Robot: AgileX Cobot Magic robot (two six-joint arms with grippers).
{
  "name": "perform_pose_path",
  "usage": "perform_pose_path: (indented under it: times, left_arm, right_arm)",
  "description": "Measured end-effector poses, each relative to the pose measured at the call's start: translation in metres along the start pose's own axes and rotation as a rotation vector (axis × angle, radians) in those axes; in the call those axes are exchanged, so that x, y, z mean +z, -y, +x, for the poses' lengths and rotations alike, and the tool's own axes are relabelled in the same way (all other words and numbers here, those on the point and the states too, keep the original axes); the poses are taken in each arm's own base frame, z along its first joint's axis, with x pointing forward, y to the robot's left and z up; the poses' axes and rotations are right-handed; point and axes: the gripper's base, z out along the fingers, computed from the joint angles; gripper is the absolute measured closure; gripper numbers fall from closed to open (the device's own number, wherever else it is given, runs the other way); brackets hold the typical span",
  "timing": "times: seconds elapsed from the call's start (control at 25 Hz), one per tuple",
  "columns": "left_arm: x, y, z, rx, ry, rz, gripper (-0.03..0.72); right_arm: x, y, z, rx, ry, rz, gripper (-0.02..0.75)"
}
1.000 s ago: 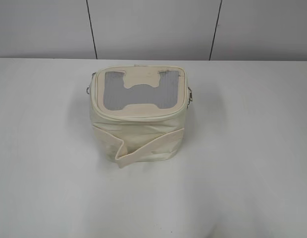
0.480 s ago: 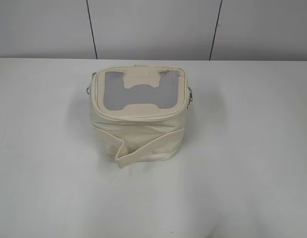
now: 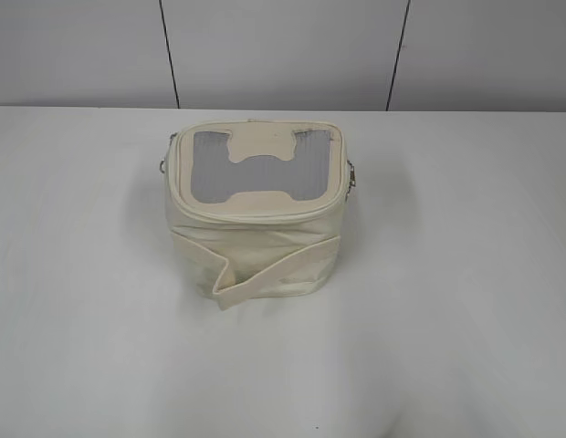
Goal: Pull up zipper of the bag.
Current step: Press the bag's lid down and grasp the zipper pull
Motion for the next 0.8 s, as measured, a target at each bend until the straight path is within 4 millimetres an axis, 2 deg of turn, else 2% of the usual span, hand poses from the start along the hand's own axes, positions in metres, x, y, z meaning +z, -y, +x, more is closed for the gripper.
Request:
perform_pose_path:
  times: [0.08,0.16,0.24,0.32,0.44,0.52,0.56,0.68,0.76,0.8]
  left_arm:
    - [0.000,0.000,0.000,0.000,0.000,0.000,0.447]
    - [0.000,0.001,0.000,-0.003,0.001,0.006,0.447]
    - [0.000,0.001,0.000,-0.006,-0.001,0.010,0.447]
    - [0.003,0.001,-0.002,-0.007,-0.018,0.010,0.447]
    - [0.009,0.000,-0.005,-0.011,-0.056,0.011,0.447]
    - [0.014,0.000,-0.007,-0.014,-0.089,0.012,0.447]
    - [0.016,0.000,-0.008,-0.015,-0.102,0.012,0.447]
    - [0.023,0.000,-0.010,-0.021,-0.145,0.016,0.447]
    - [0.026,0.000,-0.012,-0.027,-0.162,0.021,0.447]
    - [0.027,0.001,-0.012,-0.034,-0.169,0.030,0.447]
  right_arm:
    - [0.000,-0.002,-0.003,0.012,0.007,-0.020,0.182]
    - [0.006,-0.005,-0.017,0.000,0.028,-0.064,0.202]
    - [0.024,-0.006,-0.044,-0.036,0.054,-0.114,0.225]
    - [0.050,-0.006,-0.081,-0.043,0.116,-0.159,0.243]
    - [0.116,-0.005,-0.130,-0.076,0.049,-0.251,0.249]
    - [0.176,-0.008,-0.158,-0.107,-0.034,-0.372,0.253]
    - [0.198,-0.011,-0.171,-0.117,-0.046,-0.449,0.253]
    - [0.278,-0.023,-0.190,-0.125,-0.128,-0.655,0.253]
    - [0.316,-0.036,-0.202,-0.180,-0.150,-0.733,0.253]
    - [0.335,-0.045,-0.202,-0.203,-0.183,-0.776,0.253]
